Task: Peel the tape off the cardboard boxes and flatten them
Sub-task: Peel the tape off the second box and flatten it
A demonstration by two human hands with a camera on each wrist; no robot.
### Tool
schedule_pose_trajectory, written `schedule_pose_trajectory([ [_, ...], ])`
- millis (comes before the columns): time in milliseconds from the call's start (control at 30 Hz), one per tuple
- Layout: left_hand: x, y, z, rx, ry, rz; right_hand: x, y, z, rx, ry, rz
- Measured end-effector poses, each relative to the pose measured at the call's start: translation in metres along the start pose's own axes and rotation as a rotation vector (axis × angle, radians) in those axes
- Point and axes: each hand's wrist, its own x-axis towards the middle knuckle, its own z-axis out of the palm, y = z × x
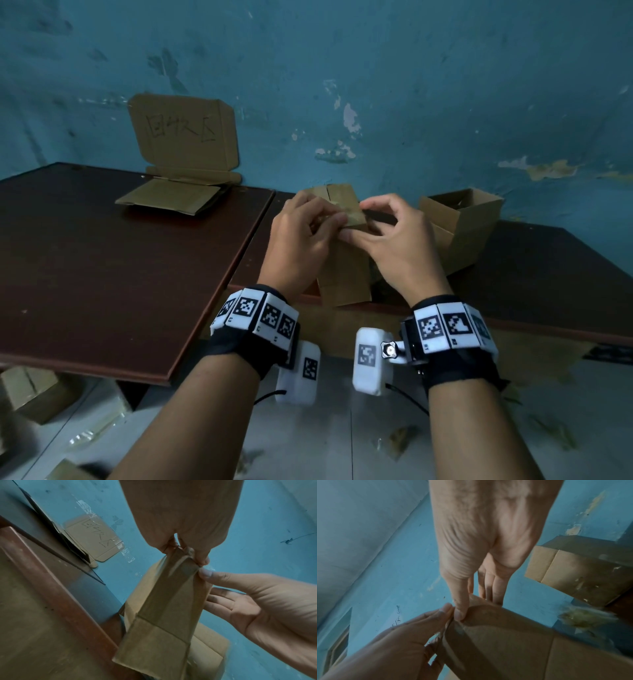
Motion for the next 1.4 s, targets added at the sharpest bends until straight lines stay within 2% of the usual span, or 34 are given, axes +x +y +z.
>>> schedule_pose_trajectory([
  [267,-0.001,0.007,-0.002,-0.054,0.1,-0.003,-0.004,-0.012,-0.003,0.049,0.051,-0.066],
  [467,-0.004,0.008,0.003,-0.052,0.154,0.025,-0.002,-0.012,-0.005,-0.051,0.088,-0.102],
  [667,-0.004,0.007,0.007,-0.054,0.128,0.037,-0.001,-0.008,-0.003,-0.218,0.136,-0.17],
  [867,-0.003,0.008,0.005,-0.039,0.086,0.063,0.003,0.003,-0.005,-0.243,0.141,-0.225],
  [1133,-0.002,0.008,0.003,-0.047,0.074,0.058,0.0,0.001,-0.007,-0.394,0.201,-0.386],
  [1400,-0.002,0.004,0.007,-0.121,0.075,0.026,-0.002,-0.005,-0.007,-0.311,0.11,-0.236],
])
